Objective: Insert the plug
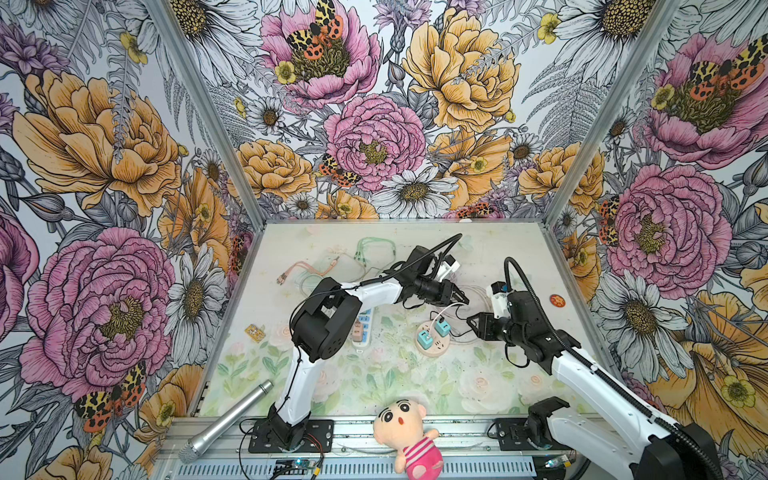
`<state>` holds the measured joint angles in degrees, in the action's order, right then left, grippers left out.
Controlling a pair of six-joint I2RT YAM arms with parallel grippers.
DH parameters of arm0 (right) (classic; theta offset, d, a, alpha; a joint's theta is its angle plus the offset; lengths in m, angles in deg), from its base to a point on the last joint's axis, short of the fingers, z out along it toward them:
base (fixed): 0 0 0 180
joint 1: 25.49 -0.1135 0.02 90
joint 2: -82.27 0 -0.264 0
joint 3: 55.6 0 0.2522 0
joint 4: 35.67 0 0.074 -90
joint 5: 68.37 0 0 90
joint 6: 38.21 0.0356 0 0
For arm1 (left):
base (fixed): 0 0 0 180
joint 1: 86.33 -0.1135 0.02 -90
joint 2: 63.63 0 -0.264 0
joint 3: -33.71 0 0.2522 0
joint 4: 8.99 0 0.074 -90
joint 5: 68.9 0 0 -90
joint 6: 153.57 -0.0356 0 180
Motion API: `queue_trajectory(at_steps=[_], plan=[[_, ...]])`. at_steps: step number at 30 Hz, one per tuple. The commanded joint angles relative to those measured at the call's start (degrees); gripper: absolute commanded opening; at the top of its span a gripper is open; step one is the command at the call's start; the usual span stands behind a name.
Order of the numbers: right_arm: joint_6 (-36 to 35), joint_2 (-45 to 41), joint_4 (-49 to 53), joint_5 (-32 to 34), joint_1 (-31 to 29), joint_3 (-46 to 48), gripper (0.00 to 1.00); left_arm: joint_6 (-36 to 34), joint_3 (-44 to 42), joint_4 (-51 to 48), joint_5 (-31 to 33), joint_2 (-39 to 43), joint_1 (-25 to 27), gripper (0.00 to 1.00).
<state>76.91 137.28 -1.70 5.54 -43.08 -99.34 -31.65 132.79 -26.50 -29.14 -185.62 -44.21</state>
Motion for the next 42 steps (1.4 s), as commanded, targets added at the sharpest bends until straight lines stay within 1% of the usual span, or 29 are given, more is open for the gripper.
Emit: queue_trajectory(at_steps=[1, 5, 8, 10, 15, 19, 23, 25, 32, 38, 39, 40, 41, 42], plan=[[-3.3, 1.4, -2.7, 1.7, -0.6, 0.1, 0.44, 0.8, -0.4, 1.5, -1.9, 0.4, 0.1, 0.34], [-5.0, 5.2, -3.7, 2.2, -2.6, -1.5, 0.42, 1.3, -0.4, 1.5, -1.8, 0.6, 0.1, 0.34], [-5.2, 7.2, -6.4, 3.2, -5.0, -1.5, 0.41, 1.5, -0.5, 1.5, -1.8, 0.5, 0.1, 0.34], [-5.6, 8.4, -8.7, 5.2, -6.7, -1.5, 0.41, 1.6, -0.4, 1.5, -2.0, 0.5, 0.1, 0.34], [-6.3, 9.1, -12.1, 10.3, -8.9, -1.6, 0.40, 1.6, -1.3, 1.5, -2.2, 0.8, 0.2, 0.34], [-6.8, 8.3, -12.5, 13.1, -9.8, -1.5, 0.40, 1.6, -1.8, 1.5, -2.4, 1.0, 0.1, 0.34], [-6.6, 7.4, -12.4, 13.6, -10.2, -1.1, 0.39, 1.5, -1.6, 1.5, -2.4, 0.6, 0.0, 0.34], [-7.0, 7.8, -12.5, 13.9, -10.2, -0.9, 0.40, 1.6, -1.3, 1.5, -2.6, 0.5, 0.0, 0.34], [-8.9, 14.2, -13.8, 12.9, -10.8, -3.7, 0.40, 2.1, -1.1, 1.8, -3.3, 0.5, 0.1, 0.34], [-8.8, 18.7, -15.4, 12.2, -11.7, -5.8, 0.39, 2.3, -1.3, 1.8, -3.4, 0.6, 0.2, 0.34], [-8.6, 18.9, -15.7, 12.5, -11.8, -5.9, 0.38, 2.3, -1.2, 1.8, -3.5, 0.5, 0.2, 0.34], [-8.4, 19.0, -15.9, 12.8, -11.8, -5.9, 0.34, 2.3, -1.3, 1.9, -3.5, 0.6, 0.2, 0.34], [-8.4, 18.9, -15.9, 12.9, -11.8, -5.9, 0.28, 2.3, -1.3, 1.8, -3.6, 0.5, 0.2, 0.35], [-8.3, 18.8, -15.9, 13.0, -11.8, -5.9, 0.19, 2.4, -1.4, 1.8, -3.6, 0.7, 0.2, 0.39]])
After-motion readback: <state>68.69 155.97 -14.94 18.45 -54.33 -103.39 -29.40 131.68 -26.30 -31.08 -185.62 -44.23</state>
